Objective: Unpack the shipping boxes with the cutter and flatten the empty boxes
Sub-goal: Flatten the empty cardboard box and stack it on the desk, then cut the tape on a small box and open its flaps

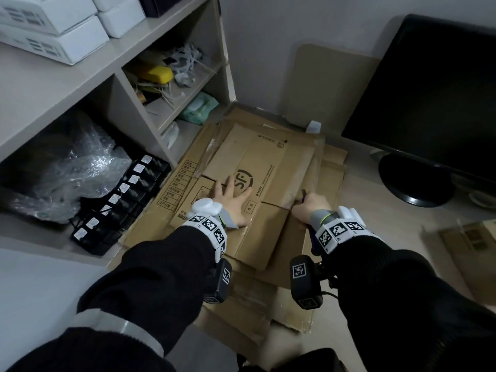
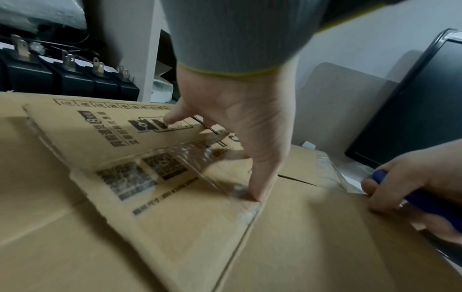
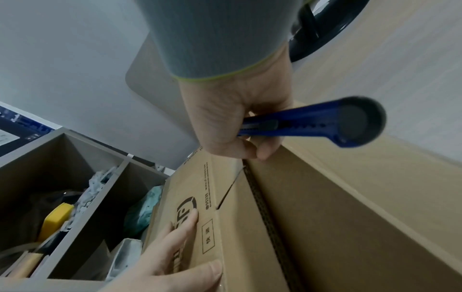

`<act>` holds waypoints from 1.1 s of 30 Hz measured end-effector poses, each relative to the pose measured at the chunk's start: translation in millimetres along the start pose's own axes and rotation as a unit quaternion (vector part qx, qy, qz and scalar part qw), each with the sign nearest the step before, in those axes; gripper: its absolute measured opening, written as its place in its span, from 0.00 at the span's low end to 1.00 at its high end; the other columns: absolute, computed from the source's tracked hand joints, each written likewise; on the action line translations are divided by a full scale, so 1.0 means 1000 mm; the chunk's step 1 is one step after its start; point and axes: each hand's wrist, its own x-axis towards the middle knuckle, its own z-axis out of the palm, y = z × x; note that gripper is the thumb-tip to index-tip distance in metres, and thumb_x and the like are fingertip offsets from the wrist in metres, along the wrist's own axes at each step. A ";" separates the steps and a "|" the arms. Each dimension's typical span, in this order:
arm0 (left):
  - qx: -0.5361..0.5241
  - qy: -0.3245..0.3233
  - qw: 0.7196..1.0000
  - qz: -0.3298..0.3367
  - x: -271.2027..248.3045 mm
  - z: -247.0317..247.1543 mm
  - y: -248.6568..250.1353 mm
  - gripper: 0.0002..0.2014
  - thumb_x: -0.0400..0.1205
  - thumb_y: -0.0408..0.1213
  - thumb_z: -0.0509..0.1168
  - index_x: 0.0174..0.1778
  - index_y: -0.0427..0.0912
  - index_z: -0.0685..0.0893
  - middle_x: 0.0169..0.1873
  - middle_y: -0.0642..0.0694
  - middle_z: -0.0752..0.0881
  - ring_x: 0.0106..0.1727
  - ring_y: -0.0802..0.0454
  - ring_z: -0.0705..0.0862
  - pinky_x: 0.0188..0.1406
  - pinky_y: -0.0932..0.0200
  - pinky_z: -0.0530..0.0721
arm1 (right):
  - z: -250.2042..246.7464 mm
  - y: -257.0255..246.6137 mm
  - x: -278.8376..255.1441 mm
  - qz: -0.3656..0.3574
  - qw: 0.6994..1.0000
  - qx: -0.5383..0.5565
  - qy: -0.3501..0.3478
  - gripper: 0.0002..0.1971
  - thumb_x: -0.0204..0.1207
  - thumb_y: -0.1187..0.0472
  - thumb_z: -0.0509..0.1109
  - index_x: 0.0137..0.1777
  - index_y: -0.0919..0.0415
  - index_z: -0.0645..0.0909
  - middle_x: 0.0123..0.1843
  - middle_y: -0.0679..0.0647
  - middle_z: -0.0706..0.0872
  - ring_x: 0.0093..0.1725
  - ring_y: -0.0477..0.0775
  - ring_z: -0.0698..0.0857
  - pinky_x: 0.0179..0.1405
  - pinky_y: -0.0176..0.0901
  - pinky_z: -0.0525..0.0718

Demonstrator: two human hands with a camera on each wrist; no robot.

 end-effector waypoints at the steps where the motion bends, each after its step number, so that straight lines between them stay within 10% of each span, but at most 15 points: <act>1: 0.004 0.011 1.000 0.003 -0.001 0.001 0.000 0.41 0.78 0.54 0.63 0.83 0.67 0.45 0.82 0.48 0.28 0.82 0.34 0.32 0.72 0.21 0.56 | 0.000 0.001 -0.003 0.001 1.000 -0.003 -0.006 0.12 0.75 0.63 0.63 0.54 0.69 0.79 0.50 0.64 0.84 0.41 0.60 0.87 0.25 0.37 0.82; 7: 0.030 0.074 0.996 0.032 -0.004 0.015 0.003 0.31 0.84 0.47 0.56 0.82 0.67 0.50 0.84 0.49 0.38 0.83 0.34 0.37 0.72 0.21 0.58 | 0.011 0.005 -0.016 0.007 1.000 -0.008 -0.015 0.03 0.76 0.67 0.61 0.44 0.67 0.74 0.38 0.60 0.79 0.52 0.65 0.88 0.46 0.50 0.86; 17: 0.046 0.136 0.985 0.094 -0.017 0.003 0.037 0.42 0.75 0.48 0.68 0.82 0.47 0.53 0.84 0.44 0.39 0.83 0.41 0.33 0.78 0.27 0.42 | -0.008 0.017 -0.030 -0.015 0.996 0.074 0.042 0.04 0.78 0.65 0.62 0.48 0.64 0.77 0.48 0.61 0.81 0.48 0.64 0.86 0.42 0.49 0.87; 22: 0.046 0.166 0.969 0.175 -0.026 -0.020 0.095 0.35 0.77 0.37 0.64 0.81 0.47 0.60 0.84 0.45 0.48 0.84 0.42 0.39 0.81 0.35 0.44 | -0.041 0.048 -0.047 -0.016 0.990 0.117 0.070 0.12 0.79 0.67 0.59 0.34 0.55 0.69 0.36 0.54 0.75 0.31 0.54 0.79 0.26 0.43 0.83; 27: 0.048 0.177 0.950 0.253 -0.030 -0.031 0.169 0.28 0.79 0.37 0.62 0.77 0.48 0.69 0.81 0.45 0.60 0.83 0.44 0.50 0.81 0.41 0.51 | -0.084 0.099 -0.071 -0.016 0.984 0.117 0.130 0.09 0.77 0.65 0.60 0.52 0.65 0.80 0.47 0.62 0.81 0.39 0.62 0.84 0.45 0.54 0.88; 33: 0.051 0.146 0.938 0.310 -0.034 -0.001 0.283 0.26 0.79 0.38 0.63 0.75 0.48 0.71 0.77 0.47 0.66 0.79 0.45 0.57 0.77 0.47 0.58 | -0.142 0.221 -0.094 0.062 0.972 0.082 0.211 0.11 0.76 0.62 0.63 0.34 0.57 0.67 0.46 0.58 0.77 0.44 0.58 0.76 0.42 0.43 0.74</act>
